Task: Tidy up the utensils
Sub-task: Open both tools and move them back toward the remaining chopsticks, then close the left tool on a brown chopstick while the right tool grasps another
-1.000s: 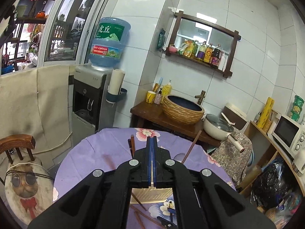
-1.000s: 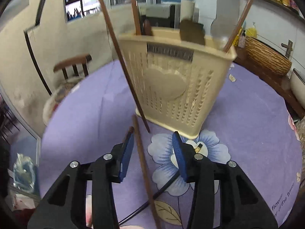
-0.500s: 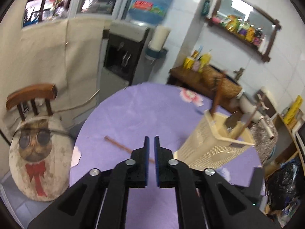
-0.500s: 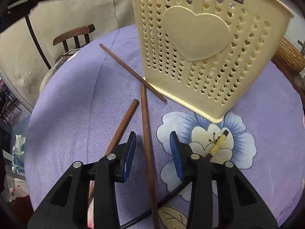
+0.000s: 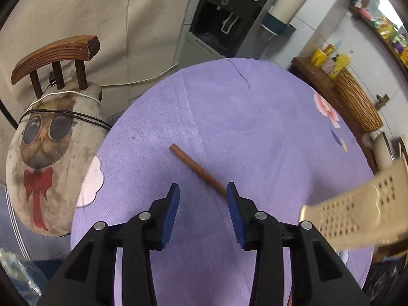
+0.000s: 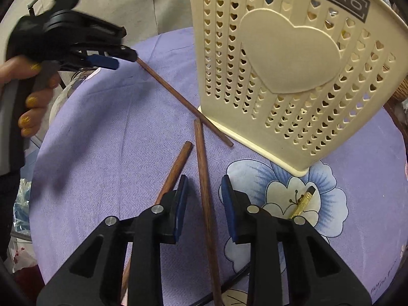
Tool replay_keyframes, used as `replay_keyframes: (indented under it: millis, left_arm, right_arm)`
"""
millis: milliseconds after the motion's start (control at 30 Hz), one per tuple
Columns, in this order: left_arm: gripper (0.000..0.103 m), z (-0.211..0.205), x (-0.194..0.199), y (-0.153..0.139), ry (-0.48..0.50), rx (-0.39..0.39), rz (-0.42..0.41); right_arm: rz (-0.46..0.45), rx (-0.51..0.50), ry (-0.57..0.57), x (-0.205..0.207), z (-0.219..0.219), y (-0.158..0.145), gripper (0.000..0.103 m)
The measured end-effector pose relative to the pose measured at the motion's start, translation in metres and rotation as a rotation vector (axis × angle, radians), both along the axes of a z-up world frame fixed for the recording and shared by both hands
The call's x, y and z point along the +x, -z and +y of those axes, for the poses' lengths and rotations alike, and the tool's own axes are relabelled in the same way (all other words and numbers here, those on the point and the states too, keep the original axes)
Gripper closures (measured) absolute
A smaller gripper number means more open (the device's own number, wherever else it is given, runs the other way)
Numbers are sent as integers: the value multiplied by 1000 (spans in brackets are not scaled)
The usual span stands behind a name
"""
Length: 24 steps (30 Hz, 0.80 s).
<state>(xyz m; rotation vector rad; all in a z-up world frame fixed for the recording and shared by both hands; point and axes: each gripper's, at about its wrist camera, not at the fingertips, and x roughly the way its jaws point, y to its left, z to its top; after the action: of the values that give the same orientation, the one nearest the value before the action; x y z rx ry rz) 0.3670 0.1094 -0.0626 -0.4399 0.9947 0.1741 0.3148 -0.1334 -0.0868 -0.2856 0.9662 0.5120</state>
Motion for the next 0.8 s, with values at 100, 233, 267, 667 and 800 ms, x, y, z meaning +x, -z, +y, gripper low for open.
replay_keyframes:
  millis: [100,233,267,667,800]
  left_arm:
    - [65,0,16,4,-18,-24,31]
    - [66,-8,32,7,-4,22,79]
    - [69,-10,34,7,5,32,82]
    - [90,-14,51,9,28,84,95]
    - [93,-16,55,8,26,97,86]
  right_arm:
    - [-2,1,-6,0,3,2,76]
    - [1,-9,-20,-1,4,3,77]
    - [5,-9,-25,-1,4,2,79]
    - [22,-87,-133,-15,25,1,96]
    - [30,-93,-140,-23,20,2,96]
